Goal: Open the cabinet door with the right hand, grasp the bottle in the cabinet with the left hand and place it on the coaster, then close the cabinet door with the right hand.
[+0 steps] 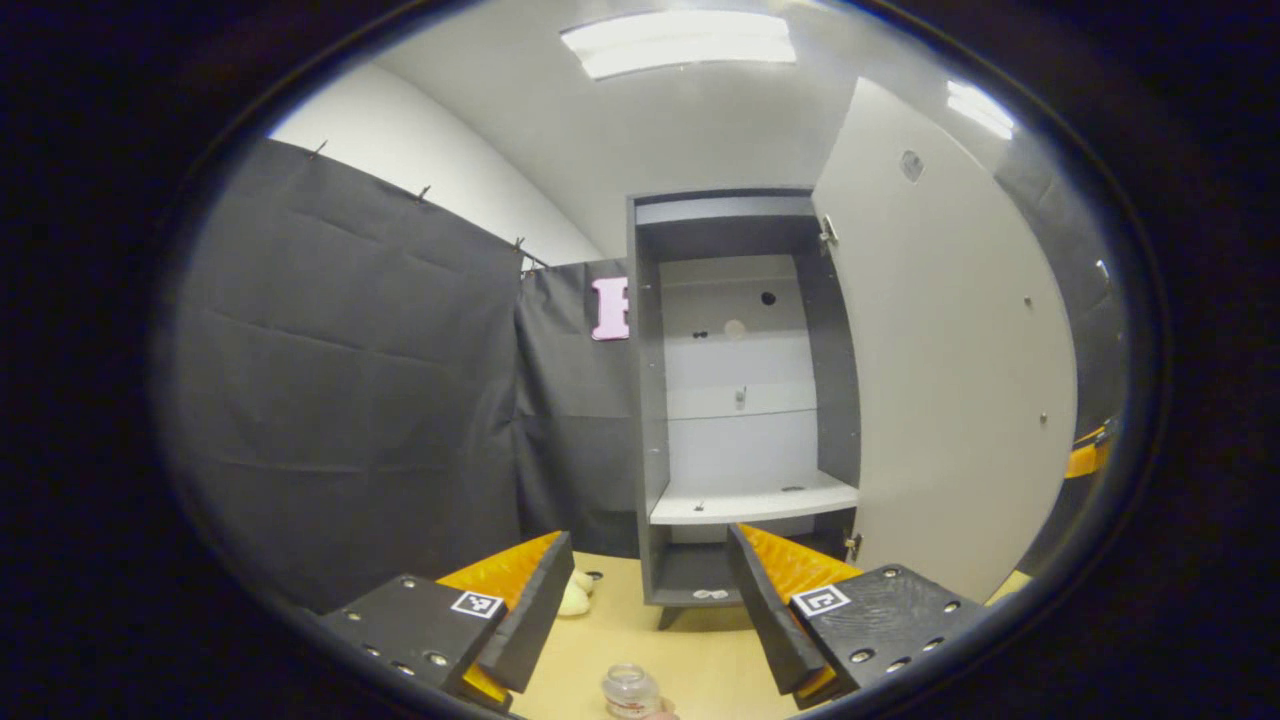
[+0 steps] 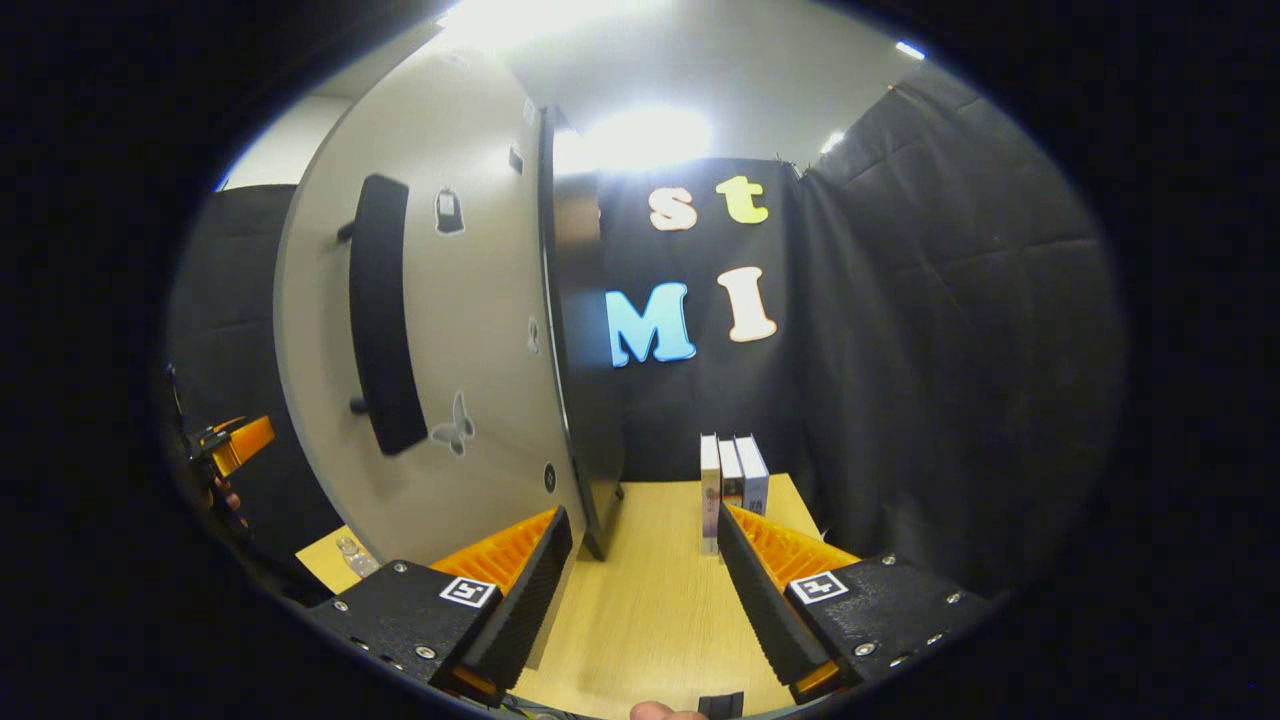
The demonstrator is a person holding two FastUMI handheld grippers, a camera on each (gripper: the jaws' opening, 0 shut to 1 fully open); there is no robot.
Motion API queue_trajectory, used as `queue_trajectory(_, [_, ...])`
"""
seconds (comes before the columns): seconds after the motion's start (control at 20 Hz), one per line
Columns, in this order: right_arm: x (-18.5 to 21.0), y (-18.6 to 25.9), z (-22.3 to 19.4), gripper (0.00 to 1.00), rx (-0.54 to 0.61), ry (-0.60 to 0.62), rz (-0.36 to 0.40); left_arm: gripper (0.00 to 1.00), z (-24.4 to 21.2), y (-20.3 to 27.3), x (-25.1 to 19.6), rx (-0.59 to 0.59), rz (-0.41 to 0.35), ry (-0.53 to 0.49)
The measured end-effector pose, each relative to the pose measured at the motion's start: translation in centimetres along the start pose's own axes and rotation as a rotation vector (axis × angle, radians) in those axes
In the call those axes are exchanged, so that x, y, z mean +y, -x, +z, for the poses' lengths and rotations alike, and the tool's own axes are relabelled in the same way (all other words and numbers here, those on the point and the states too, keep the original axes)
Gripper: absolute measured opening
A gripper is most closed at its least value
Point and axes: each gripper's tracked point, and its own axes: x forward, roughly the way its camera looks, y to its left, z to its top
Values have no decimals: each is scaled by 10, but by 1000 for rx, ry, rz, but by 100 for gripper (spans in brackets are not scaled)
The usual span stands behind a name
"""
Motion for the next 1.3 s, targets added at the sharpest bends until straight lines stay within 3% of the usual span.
queue_trajectory(0.1, [-1, -1, 24, 91, -42, -14, -11, 89, 11, 6, 0, 31, 22, -48])
queue_trajectory(0.35, [15, -1, 57, 91, -81, -82, 11, 88, 5, 28, -41, 124, -32, -7])
queue_trajectory(0.4, [19, 1, 62, 91, -98, -77, 16, 93, 4, 29, -45, 129, -49, 8])
queue_trajectory(0.55, [37, 7, 76, 89, -147, -31, 40, 88, -6, 23, -52, 150, -85, 16])
queue_trajectory(0.65, [54, 12, 78, 91, -154, 15, 59, 94, -5, 22, -55, 151, -114, 24])
queue_trajectory(0.7, [60, 14, 77, 91, -153, 34, 55, 88, -3, 20, -55, 142, -124, 23])
queue_trajectory(0.8, [64, 15, 81, 89, -171, 84, 48, 88, 1, 17, -56, 128, -140, 14])
queue_trajectory(0.9, [81, 13, 77, 89, -153, 75, 80, 94, 1, 14, -59, 119, -167, 24])
queue_trajectory(1.05, [110, 12, 77, 89, -139, 76, 126, 83, -3, 10, -61, 125, -201, 18])
queue_trajectory(1.1, [121, 10, 75, 89, -137, 80, 137, 89, -2, 11, -63, 131, -211, 18])
queue_trajectory(1.25, [155, 5, 76, 89, -135, 83, 155, 89, -2, 9, -65, 133, -240, 25])
queue_trajectory(1.3, [166, 3, 77, 89, -131, 88, 156, 94, -3, 8, -65, 136, -246, 24])
